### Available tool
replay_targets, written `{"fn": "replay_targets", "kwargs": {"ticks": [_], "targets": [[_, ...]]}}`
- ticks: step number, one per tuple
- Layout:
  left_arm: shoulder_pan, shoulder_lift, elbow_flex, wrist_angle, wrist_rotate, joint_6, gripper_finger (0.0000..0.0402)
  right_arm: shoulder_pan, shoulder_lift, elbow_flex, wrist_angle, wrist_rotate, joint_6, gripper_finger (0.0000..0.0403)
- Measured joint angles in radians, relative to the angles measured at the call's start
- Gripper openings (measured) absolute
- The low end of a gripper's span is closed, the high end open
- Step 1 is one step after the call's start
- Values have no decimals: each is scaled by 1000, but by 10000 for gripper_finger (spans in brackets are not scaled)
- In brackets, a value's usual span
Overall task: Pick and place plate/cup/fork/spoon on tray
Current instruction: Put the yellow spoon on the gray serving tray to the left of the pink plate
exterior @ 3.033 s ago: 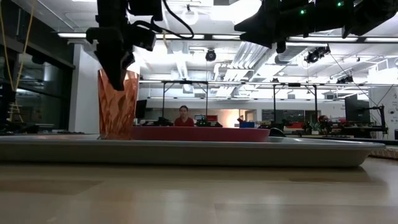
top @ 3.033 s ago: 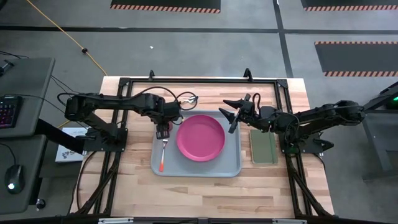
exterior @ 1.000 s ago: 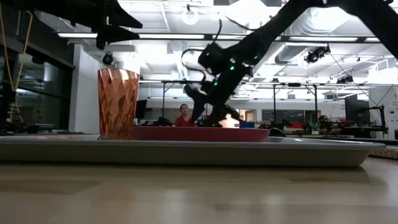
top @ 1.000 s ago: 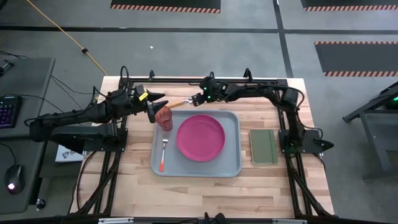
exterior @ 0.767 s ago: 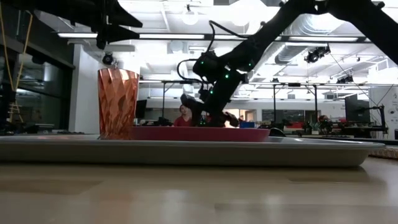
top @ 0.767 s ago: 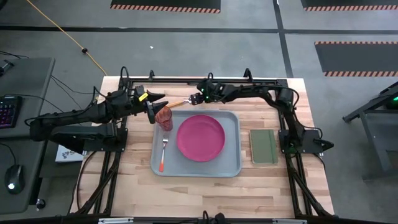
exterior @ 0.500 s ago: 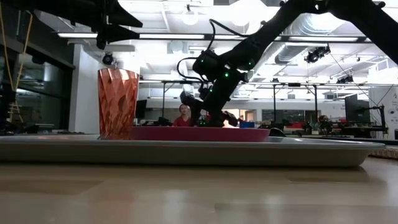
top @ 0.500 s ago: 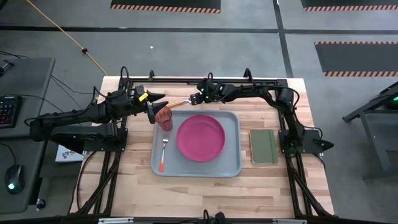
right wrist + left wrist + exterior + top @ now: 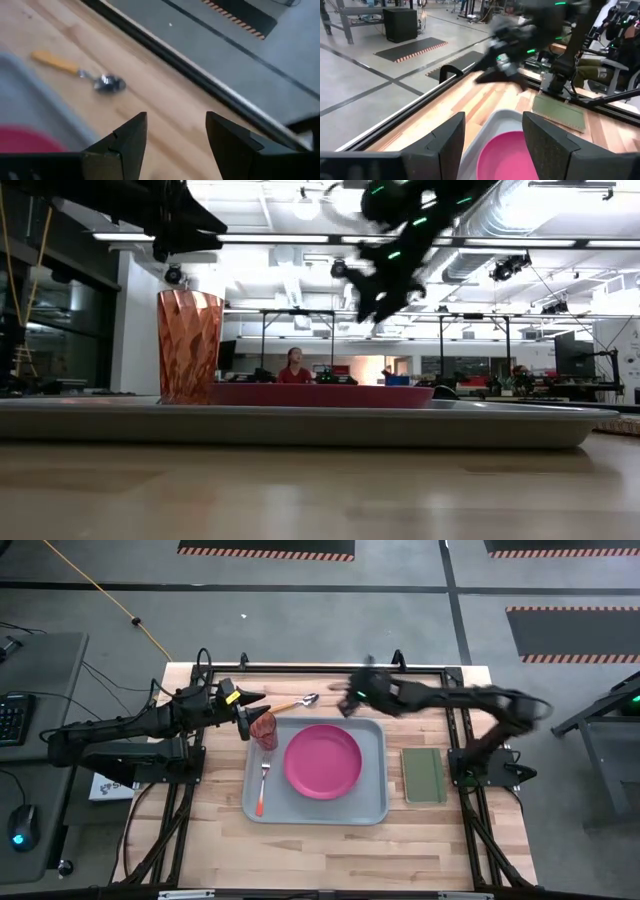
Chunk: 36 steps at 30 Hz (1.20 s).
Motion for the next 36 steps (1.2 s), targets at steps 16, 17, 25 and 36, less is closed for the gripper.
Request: {"fn": "replay_targets", "kwargs": {"ticks": [16, 17, 25, 36], "targets": [[187, 540, 371, -151, 113, -47, 138, 111, -724, -818, 539, -83, 257, 195], [202, 600, 418, -186, 130, -33, 130, 116, -729, -833, 553, -83, 266, 195], [253, 978, 717, -416, 188, 86, 106, 129, -714, -856, 562, -80, 268, 195], [246, 1217, 784, -423, 160, 99, 106, 129, -715, -856, 570, -81, 271, 195]]}}
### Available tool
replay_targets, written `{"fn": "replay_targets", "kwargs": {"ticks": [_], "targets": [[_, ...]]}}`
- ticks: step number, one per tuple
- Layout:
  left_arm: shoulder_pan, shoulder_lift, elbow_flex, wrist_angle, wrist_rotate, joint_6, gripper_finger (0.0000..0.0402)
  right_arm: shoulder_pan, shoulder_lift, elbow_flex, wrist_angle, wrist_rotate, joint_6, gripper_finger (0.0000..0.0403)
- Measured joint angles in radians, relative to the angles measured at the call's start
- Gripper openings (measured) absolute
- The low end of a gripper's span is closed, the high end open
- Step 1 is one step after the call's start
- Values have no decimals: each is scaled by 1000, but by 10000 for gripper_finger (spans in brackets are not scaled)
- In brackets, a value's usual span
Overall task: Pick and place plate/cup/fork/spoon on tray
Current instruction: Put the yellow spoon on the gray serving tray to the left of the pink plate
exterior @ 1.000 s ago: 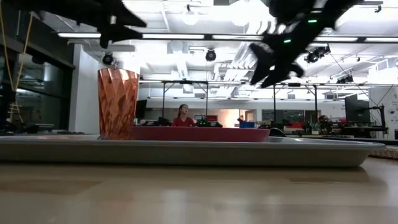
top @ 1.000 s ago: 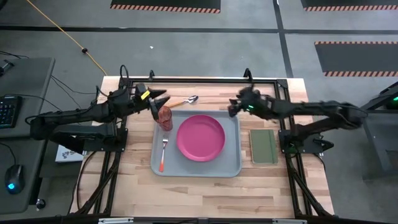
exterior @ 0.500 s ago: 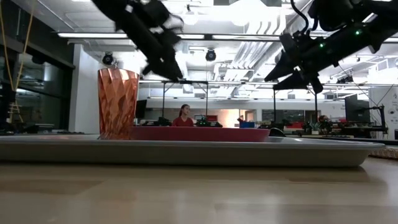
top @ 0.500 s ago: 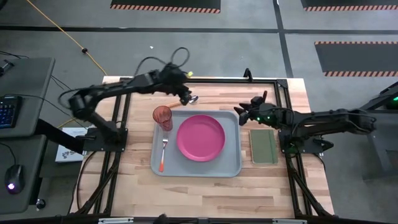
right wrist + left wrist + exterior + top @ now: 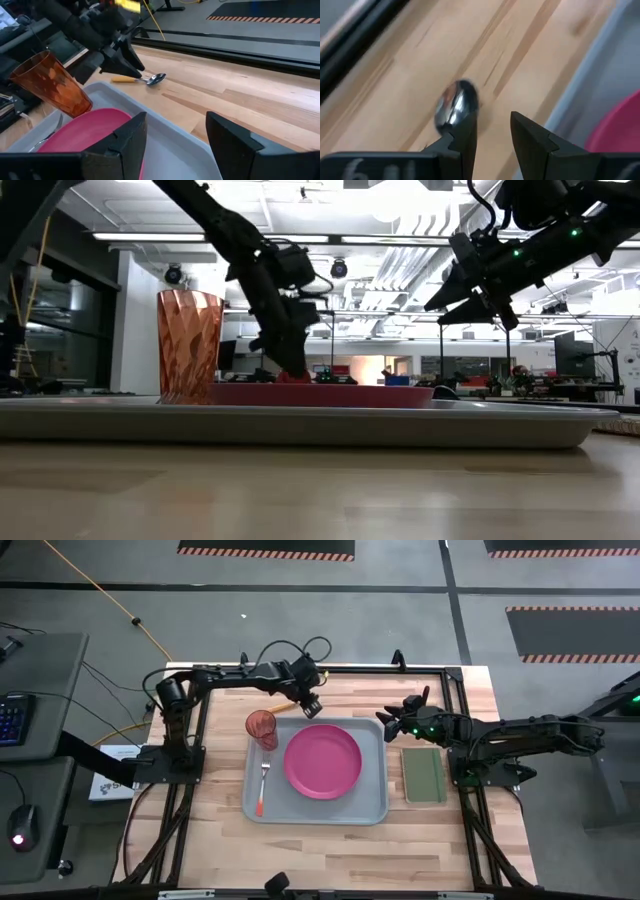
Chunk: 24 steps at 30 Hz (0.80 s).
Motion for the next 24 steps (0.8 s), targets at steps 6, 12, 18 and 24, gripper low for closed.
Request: {"fn": "replay_targets", "kwargs": {"ticks": [6, 12, 18, 24], "targets": [[0, 10, 0, -92, -114, 63, 99, 0, 0, 0, 3, 3, 6, 195], [8, 10, 0, -262, -161, 233, 66, 0, 0, 0, 8, 3, 7, 195], [6, 10, 0, -344, -161, 308, 43, 0, 0, 0, 12, 4, 5, 195], [3, 10, 0, -295, -125, 390, 52, 0, 0, 0, 13, 4, 4, 195]]}}
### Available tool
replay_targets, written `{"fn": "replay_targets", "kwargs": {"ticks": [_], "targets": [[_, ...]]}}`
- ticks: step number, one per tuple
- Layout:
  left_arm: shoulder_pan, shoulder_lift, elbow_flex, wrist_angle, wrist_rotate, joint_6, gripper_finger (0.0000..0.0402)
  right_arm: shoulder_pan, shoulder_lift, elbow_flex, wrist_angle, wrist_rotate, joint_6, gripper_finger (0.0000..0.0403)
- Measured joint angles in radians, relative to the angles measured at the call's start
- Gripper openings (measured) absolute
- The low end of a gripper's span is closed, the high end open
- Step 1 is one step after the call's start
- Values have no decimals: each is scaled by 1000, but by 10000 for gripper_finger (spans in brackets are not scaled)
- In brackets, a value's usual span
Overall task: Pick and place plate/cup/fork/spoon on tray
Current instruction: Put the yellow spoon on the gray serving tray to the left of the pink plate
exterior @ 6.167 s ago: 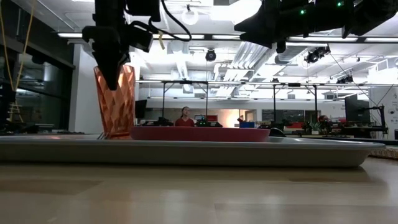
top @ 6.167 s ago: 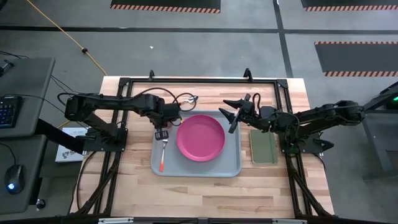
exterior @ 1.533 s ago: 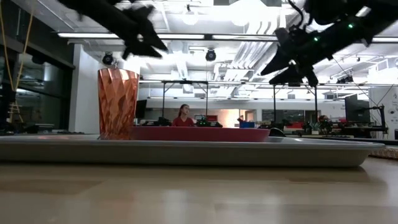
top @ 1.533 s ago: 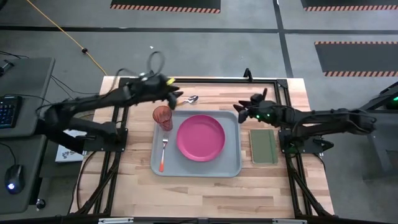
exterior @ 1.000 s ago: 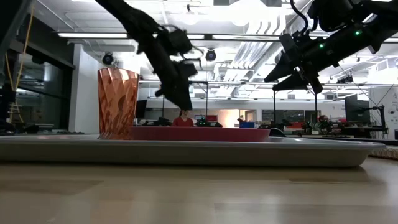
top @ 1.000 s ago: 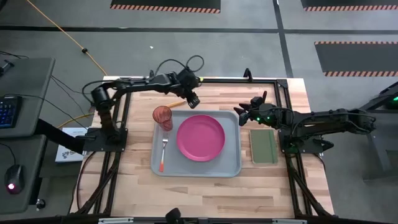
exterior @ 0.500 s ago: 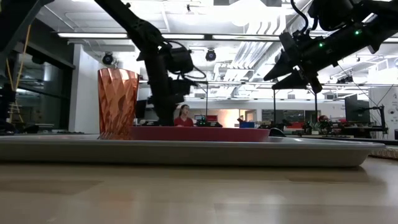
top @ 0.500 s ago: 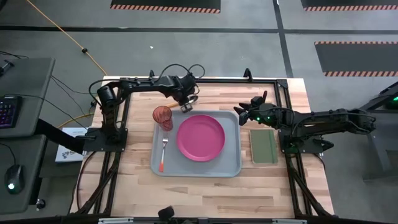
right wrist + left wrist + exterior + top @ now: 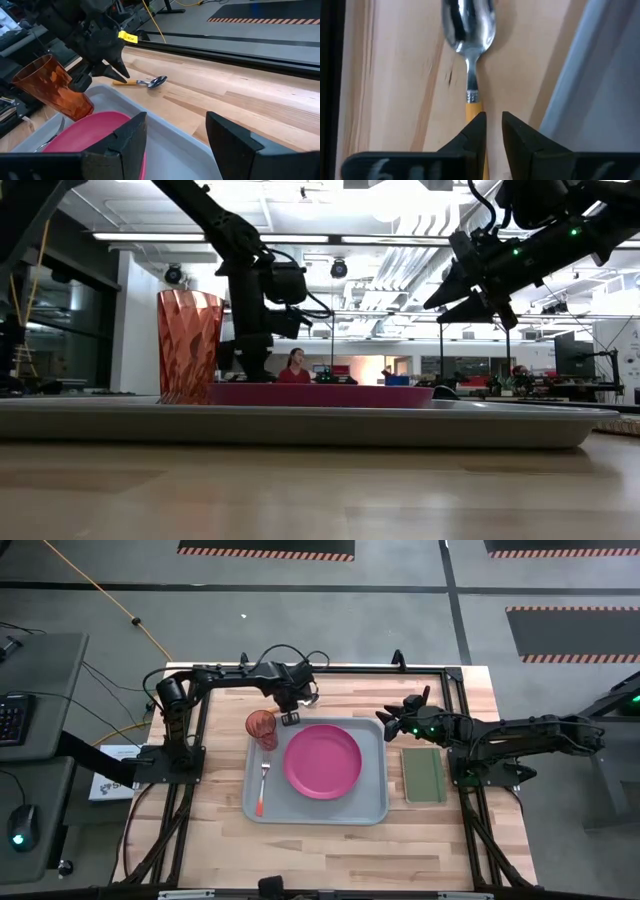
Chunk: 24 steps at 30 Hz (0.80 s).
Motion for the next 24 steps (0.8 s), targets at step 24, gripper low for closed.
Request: {"fn": "replay_targets", "kwargs": {"ticks": [24], "targets": [[73, 88, 2, 16, 38, 66, 186, 0, 0, 0, 0, 0, -27, 195]]}}
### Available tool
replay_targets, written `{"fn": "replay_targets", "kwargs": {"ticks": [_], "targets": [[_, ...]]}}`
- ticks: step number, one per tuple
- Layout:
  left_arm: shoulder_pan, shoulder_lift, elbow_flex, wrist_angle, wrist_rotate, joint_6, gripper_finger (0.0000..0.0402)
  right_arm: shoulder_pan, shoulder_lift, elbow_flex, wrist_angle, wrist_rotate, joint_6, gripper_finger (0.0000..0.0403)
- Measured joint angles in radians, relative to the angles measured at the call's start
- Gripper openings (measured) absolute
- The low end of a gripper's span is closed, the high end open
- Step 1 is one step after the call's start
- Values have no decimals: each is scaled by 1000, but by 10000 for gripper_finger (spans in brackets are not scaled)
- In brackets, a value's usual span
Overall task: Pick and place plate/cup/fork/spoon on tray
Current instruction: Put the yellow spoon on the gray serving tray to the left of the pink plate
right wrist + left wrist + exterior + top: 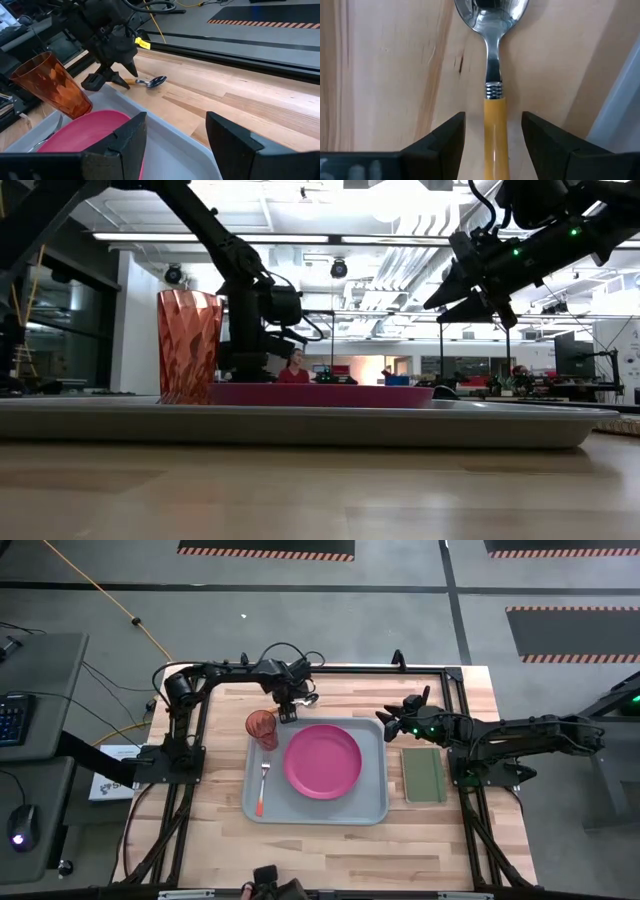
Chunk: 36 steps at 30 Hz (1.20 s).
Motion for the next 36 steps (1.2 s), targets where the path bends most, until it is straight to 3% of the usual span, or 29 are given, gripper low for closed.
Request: {"fn": "replay_targets", "kwargs": {"ticks": [7, 14, 21, 27, 36], "targets": [[6, 5, 1, -4, -17, 6, 163, 0, 0, 0, 3, 0, 0, 195], [4, 3, 0, -3, -84, 33, 38, 0, 0, 0, 7, 0, 0, 195], [8, -32, 11, -21, -178, 40, 37, 0, 0, 0, 7, 0, 0, 195], [-6, -77, 54, -87, -190, 42, 39, 0, 0, 0, 7, 2, 0, 195], [-72, -276, 157, -133, -228, 27, 39, 0, 0, 0, 8, 12, 0, 195]]}}
